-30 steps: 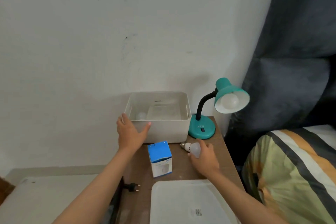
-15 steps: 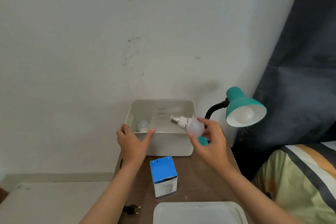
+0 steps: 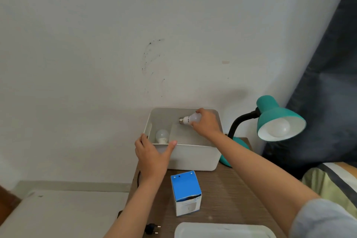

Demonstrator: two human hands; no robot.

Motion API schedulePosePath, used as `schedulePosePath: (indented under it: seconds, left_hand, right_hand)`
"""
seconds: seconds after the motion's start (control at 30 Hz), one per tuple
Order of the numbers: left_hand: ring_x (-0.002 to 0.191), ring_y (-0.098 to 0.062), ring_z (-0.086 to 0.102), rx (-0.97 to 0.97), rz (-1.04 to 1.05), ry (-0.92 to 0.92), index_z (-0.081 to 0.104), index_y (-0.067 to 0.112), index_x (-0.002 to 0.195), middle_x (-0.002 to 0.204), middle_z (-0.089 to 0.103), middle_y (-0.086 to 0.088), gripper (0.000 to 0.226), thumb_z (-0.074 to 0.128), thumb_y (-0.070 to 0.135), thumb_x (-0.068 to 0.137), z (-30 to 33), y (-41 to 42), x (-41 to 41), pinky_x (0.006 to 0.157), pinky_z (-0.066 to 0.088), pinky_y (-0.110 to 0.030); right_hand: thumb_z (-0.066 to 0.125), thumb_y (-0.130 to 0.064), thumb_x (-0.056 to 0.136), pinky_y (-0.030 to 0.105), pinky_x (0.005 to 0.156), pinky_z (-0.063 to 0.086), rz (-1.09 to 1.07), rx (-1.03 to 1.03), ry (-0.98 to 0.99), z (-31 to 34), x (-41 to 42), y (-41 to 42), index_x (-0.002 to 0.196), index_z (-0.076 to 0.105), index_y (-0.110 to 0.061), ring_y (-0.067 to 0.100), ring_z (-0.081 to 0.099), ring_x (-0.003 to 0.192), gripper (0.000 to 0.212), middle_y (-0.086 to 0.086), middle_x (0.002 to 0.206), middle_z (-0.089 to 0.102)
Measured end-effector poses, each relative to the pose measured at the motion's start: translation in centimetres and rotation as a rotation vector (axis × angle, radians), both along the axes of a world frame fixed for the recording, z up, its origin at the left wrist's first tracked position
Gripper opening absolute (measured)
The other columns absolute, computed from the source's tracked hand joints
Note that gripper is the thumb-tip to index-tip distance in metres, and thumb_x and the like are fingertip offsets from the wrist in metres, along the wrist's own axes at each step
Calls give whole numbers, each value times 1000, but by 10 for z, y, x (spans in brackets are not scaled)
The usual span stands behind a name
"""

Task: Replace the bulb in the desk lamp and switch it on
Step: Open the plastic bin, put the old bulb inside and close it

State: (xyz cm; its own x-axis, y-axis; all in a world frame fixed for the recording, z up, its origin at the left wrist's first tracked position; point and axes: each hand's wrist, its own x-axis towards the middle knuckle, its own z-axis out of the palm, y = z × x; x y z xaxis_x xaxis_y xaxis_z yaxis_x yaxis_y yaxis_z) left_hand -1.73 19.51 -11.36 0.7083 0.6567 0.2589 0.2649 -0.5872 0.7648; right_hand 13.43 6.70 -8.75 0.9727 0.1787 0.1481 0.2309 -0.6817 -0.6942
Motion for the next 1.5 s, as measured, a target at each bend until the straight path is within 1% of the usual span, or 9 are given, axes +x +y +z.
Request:
schedulePosePath:
  seconds: [0.37, 0.53, 0.63, 0.9, 0.97, 1.07, 1.17, 1.33, 1.5]
  left_hand:
    - [127, -33, 35, -15, -3, 53, 24, 1, 139, 138, 33, -17, 104, 68, 60, 67, 4, 2, 0, 93, 45, -42]
    - [139, -36, 19, -100, -65, 125, 1, -2, 143, 151, 16, -22, 116, 69, 56, 70, 13, 4, -4, 112, 28, -47]
    - [143, -33, 10, -104, -86, 90, -4, 0, 144, 155, 7, -20, 111, 65, 54, 75, 13, -3, -25, 116, 19, -47]
    - [136, -26, 27, -118, -188, 44, 23, 9, 142, 147, 27, -13, 79, 66, 35, 81, -25, -62, -149, 111, 30, -41]
    - [132, -25, 34, -96, -234, 100, 34, 11, 136, 142, 32, -11, 67, 65, 34, 81, -39, -78, -181, 108, 35, -40]
    - [121, -22, 42, -39, -243, 262, 49, 15, 124, 130, 43, -7, 48, 62, 36, 83, -56, -95, -215, 93, 36, -29]
    - [116, -25, 42, 2, -264, 483, 49, 13, 121, 121, 47, -8, 50, 58, 42, 83, -70, -104, -230, 94, 39, -35]
    - [118, -27, 45, 37, -286, 497, 46, 8, 125, 125, 52, -9, 56, 59, 42, 82, -75, -110, -234, 98, 40, -36]
    - [113, -13, 46, 16, -304, 316, 45, 11, 131, 133, 44, 0, 55, 63, 30, 83, -59, -107, -239, 91, 39, -25]
  right_hand:
    - [62, -26, 83, 36, 88, 46, 46, -37, -16, 11, -22, -11, 130, 42, -8, 31, 52, 114, 54, 16, 126, 54]
    - [63, -24, 85, 29, 91, 40, 109, 61, -183, 24, -87, -44, 129, 46, -10, 24, 52, 114, 50, 10, 124, 55]
    - [66, -25, 84, 27, 89, 43, 105, 100, -193, 18, -140, -74, 127, 50, -11, 21, 57, 106, 48, 8, 120, 58]
    - [64, -33, 84, 18, 93, 36, 15, -70, 30, -53, -263, -165, 131, 46, -22, 11, 50, 116, 51, -4, 125, 51]
    - [63, -37, 84, 21, 92, 37, -28, -134, 114, -73, -284, -184, 132, 43, -23, 15, 48, 117, 54, -2, 124, 47]
    - [60, -44, 82, 36, 98, 40, -121, -260, 234, -97, -306, -206, 135, 36, -26, 27, 41, 121, 61, 9, 129, 44]
    - [56, -48, 83, 42, 101, 37, -155, -330, 305, -107, -322, -215, 137, 34, -26, 33, 37, 123, 63, 11, 134, 44]
    - [62, -51, 77, 38, 105, 38, -159, -213, 250, -109, -334, -213, 130, 47, -28, 27, 44, 120, 59, 7, 125, 49]
    - [69, -39, 77, 28, 100, 42, -186, -19, 78, -100, -338, -215, 126, 53, -22, 20, 43, 123, 53, 1, 133, 30]
